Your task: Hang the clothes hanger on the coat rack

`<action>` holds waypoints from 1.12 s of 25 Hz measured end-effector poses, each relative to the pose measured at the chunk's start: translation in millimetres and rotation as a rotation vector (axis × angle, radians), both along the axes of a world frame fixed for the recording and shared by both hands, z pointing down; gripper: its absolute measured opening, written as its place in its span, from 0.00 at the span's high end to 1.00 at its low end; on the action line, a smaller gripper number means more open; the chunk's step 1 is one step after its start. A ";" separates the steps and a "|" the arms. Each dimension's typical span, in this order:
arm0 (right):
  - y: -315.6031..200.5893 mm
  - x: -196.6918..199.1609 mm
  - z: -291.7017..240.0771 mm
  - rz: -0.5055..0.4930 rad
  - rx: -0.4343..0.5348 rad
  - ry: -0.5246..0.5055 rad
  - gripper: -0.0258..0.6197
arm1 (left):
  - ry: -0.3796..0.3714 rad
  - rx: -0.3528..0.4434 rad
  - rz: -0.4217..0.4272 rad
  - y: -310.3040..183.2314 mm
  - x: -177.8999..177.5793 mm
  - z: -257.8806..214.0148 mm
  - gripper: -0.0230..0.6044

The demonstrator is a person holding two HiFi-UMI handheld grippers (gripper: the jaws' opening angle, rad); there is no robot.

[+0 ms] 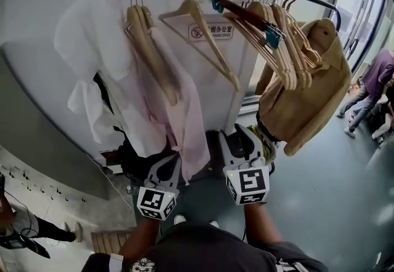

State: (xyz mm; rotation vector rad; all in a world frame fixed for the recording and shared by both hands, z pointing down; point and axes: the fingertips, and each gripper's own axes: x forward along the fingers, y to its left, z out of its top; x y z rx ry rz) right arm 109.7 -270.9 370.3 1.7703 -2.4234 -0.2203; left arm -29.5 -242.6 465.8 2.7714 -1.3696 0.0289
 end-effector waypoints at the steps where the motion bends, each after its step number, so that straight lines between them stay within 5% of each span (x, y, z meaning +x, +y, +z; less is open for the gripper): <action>1: 5.9 -5.0 16.0 -0.014 -0.022 0.009 0.71 | -0.009 0.011 0.005 2.2 4.0 -0.1 0.95; 10: 54.7 -11.0 84.2 -0.001 -0.046 -0.040 0.93 | -0.004 0.017 0.021 7.9 11.4 1.9 0.95; 28: 56.9 9.3 79.4 0.081 -0.012 -0.069 0.94 | 0.004 0.034 0.050 12.3 19.0 -4.6 0.95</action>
